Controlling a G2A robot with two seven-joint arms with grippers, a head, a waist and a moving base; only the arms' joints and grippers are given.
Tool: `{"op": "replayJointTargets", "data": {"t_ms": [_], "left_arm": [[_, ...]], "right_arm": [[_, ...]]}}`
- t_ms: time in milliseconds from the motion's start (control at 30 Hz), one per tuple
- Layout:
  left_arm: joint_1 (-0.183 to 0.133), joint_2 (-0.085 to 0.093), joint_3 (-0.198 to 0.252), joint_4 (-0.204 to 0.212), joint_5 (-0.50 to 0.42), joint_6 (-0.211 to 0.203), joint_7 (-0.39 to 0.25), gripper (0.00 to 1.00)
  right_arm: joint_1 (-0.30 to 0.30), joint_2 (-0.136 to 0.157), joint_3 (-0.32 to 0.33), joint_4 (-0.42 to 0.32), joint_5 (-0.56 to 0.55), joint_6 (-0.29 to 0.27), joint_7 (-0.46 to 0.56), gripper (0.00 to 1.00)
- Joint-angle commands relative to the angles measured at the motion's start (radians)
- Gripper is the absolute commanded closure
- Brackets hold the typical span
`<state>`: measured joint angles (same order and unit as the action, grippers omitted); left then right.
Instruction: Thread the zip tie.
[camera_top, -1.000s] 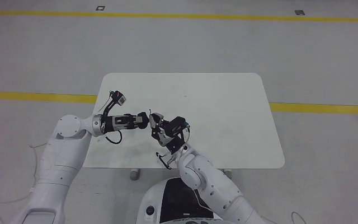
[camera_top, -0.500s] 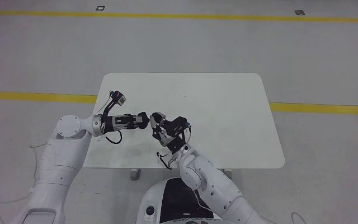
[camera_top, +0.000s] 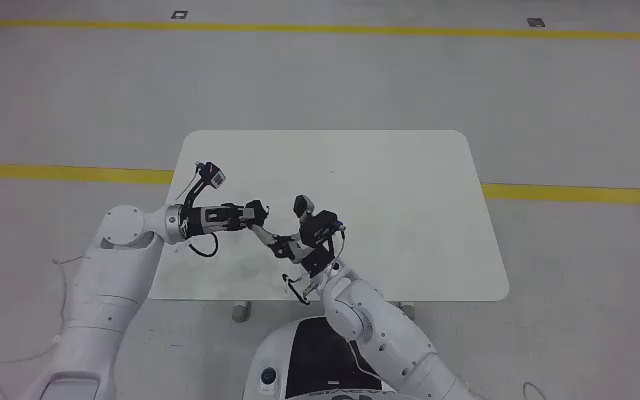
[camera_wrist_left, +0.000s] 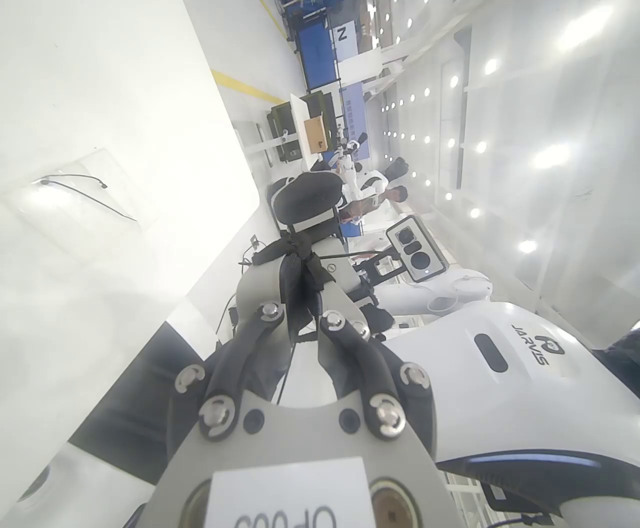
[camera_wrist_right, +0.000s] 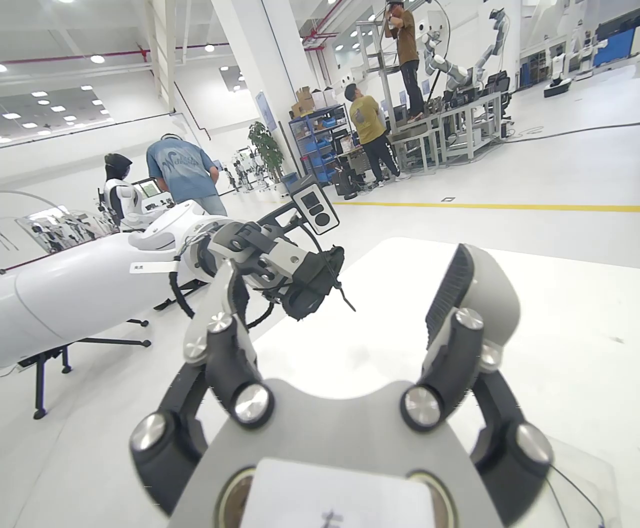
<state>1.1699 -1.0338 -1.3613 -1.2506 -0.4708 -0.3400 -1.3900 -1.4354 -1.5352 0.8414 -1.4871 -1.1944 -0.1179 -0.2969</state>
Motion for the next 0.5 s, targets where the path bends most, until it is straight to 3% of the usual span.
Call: {"op": "replayJointTargets", "data": {"t_ms": [0, 133, 200, 300, 400, 467], "left_arm": [[0.0, 0.0, 0.0, 0.0, 0.0, 0.0, 0.0, 1.0], [0.004, -0.001, 0.002, -0.003, -0.006, 0.013, 0.021, 1.0], [-0.003, 0.001, -0.004, 0.014, -0.042, 0.075, 0.04, 1.0], [-0.02, 0.004, -0.009, 0.055, -0.132, 0.152, 0.0, 1.0], [-0.027, 0.01, 0.014, 0.058, -0.211, 0.224, 0.0, 1.0], [-0.027, 0.02, 0.033, 0.055, -0.267, 0.278, 0.0, 1.0]], "right_arm": [[0.0, 0.0, 0.0, 0.0, 0.0, 0.0, 0.0, 0.0], [0.0, 0.0, 0.0, 0.0, 0.0, 0.0, 0.0, 0.0], [-0.003, 0.004, 0.008, -0.016, -0.045, 0.018, -0.007, 0.0], [-0.027, 0.02, 0.025, -0.047, -0.169, 0.029, -0.053, 0.0], [-0.051, 0.036, 0.037, -0.076, -0.335, 0.079, -0.072, 0.0], [-0.043, 0.053, 0.025, -0.085, -0.376, 0.128, -0.061, 0.0]]}}
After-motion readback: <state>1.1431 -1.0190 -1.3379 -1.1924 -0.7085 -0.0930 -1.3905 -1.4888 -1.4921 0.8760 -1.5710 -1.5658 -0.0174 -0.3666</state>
